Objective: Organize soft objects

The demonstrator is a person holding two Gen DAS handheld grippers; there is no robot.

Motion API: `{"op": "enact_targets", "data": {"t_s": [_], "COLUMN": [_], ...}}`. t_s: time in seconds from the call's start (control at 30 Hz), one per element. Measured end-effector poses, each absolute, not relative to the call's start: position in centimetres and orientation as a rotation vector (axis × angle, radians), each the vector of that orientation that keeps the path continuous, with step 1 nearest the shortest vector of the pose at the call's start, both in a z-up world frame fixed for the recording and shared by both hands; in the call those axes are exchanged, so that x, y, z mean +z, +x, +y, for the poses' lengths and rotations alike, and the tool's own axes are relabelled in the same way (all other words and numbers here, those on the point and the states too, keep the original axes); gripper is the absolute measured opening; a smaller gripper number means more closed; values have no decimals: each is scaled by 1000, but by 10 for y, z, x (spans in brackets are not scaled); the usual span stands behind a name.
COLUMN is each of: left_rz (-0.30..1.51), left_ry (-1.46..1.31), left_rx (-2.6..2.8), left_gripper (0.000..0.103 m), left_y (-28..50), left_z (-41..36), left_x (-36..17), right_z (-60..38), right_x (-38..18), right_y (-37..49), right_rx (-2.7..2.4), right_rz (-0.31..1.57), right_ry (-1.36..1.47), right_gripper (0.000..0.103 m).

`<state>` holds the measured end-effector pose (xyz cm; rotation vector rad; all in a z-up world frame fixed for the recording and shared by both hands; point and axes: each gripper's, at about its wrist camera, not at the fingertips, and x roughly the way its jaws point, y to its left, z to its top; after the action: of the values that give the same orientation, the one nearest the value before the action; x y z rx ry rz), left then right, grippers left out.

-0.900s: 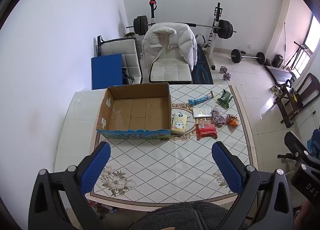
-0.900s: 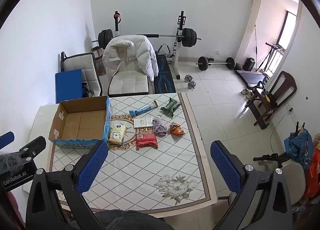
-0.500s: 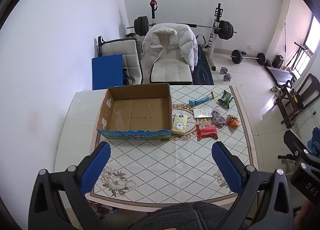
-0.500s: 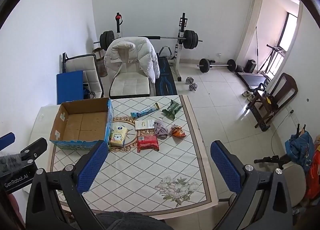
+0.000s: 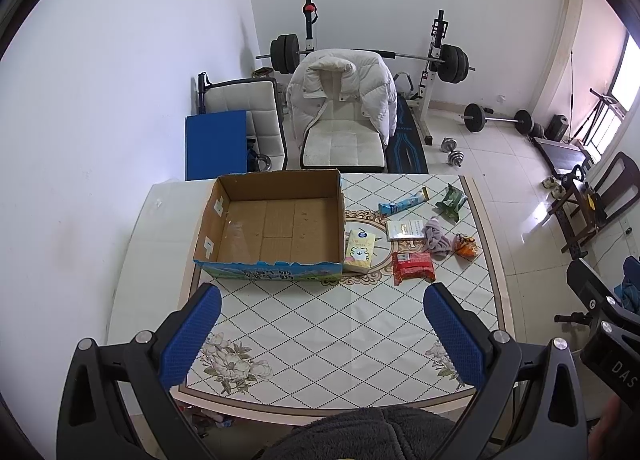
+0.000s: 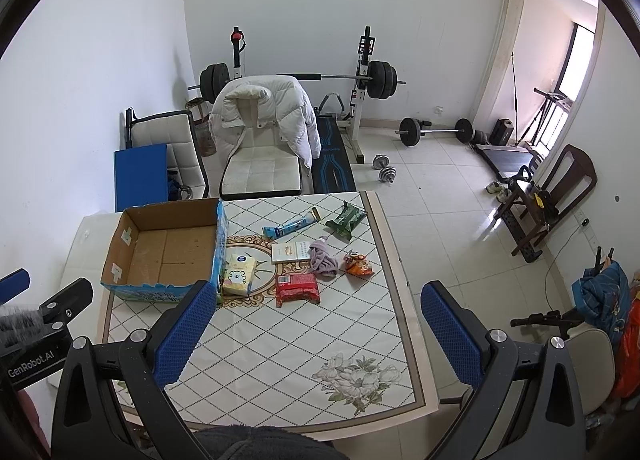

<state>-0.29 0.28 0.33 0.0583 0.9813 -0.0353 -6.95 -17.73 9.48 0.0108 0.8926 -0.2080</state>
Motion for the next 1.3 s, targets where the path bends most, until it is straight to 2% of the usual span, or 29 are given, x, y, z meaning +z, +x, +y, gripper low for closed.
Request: {"op": "enact_targets", "data": {"t_s": [1.3], "left_rz": [973], "left_ry": [55], "left_rx": [-38], "left_gripper": [103], "left_y": [-1], "left_z": [1], "left_x": [11], "right_z": [-182], "right_x": [107], "right_y": [-67], "right_rx": [-207], "right_rz": [887], "right_ry": [5], "right_gripper": [103]}}
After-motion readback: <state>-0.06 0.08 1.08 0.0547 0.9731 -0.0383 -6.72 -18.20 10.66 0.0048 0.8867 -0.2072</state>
